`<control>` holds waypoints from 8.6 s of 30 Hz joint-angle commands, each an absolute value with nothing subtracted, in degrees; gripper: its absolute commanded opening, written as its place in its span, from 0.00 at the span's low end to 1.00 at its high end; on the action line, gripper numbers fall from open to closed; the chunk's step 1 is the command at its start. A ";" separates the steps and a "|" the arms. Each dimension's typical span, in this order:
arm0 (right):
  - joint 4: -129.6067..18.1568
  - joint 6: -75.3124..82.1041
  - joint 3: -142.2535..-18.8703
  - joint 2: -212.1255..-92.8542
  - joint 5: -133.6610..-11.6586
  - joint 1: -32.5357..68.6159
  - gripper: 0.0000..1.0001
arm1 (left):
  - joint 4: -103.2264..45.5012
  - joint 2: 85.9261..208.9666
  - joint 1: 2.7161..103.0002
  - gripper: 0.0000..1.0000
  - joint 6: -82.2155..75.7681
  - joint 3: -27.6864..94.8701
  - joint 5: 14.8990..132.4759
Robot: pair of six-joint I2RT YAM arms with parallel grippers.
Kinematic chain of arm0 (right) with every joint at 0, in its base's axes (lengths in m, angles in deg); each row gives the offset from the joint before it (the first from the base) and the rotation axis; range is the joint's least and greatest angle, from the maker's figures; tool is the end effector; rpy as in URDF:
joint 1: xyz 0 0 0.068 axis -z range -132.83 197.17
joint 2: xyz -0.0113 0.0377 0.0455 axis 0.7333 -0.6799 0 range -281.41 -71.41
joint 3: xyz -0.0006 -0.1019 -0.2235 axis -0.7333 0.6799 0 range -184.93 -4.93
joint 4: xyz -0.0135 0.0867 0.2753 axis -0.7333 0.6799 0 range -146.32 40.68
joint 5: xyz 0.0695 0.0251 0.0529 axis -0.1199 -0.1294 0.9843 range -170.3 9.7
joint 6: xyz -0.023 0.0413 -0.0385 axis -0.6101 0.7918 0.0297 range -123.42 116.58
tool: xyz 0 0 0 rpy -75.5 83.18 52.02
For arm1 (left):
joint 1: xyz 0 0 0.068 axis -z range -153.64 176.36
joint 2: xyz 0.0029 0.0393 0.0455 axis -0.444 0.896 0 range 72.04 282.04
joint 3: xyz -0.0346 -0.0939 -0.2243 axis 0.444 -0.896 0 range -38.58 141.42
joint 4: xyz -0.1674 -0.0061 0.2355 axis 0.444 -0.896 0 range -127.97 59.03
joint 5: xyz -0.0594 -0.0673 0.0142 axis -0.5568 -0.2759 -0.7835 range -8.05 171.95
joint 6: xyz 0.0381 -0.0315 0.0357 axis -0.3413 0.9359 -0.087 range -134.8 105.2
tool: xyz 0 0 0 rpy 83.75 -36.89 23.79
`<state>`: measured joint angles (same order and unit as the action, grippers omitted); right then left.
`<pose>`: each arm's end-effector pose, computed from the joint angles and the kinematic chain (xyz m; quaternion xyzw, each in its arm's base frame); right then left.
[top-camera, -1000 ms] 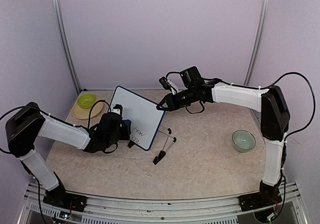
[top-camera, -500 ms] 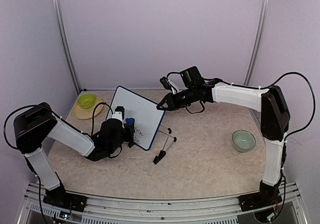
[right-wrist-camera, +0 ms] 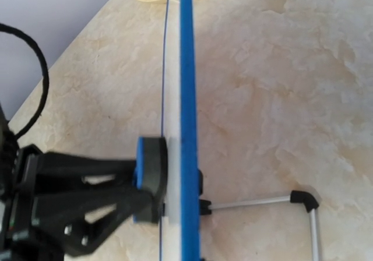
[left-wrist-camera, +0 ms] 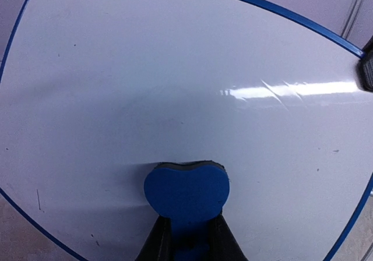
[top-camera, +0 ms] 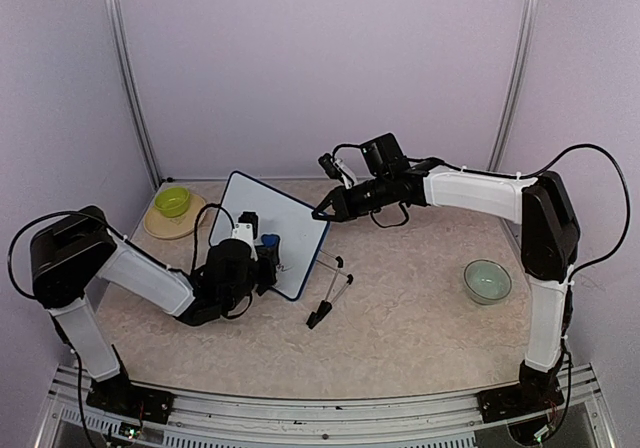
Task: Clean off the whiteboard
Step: Erase the center of the whiteboard.
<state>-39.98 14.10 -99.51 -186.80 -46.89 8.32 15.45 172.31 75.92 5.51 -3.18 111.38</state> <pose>0.3642 0.3256 0.2176 -0.2844 0.8192 0.4282 0.2542 0.2381 -0.2447 0.0868 0.0544 0.7968 -0.1548 0.5815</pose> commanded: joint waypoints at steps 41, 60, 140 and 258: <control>-38.92 11.88 -97.83 -187.79 -42.68 6.30 0.00 | 11.41 170.59 69.95 0.11 3.01 -0.15 110.74; -38.09 11.69 -98.18 -187.60 -43.03 6.12 0.00 | 10.26 171.98 58.46 0.11 -4.24 3.30 105.49; -40.55 14.87 -100.58 -189.80 -43.94 7.17 0.00 | -3.17 167.93 72.78 0.10 15.47 -4.62 131.95; -43.39 16.36 -89.81 -175.87 -45.42 13.15 0.00 | 14.39 173.96 76.06 0.10 7.50 -4.12 118.38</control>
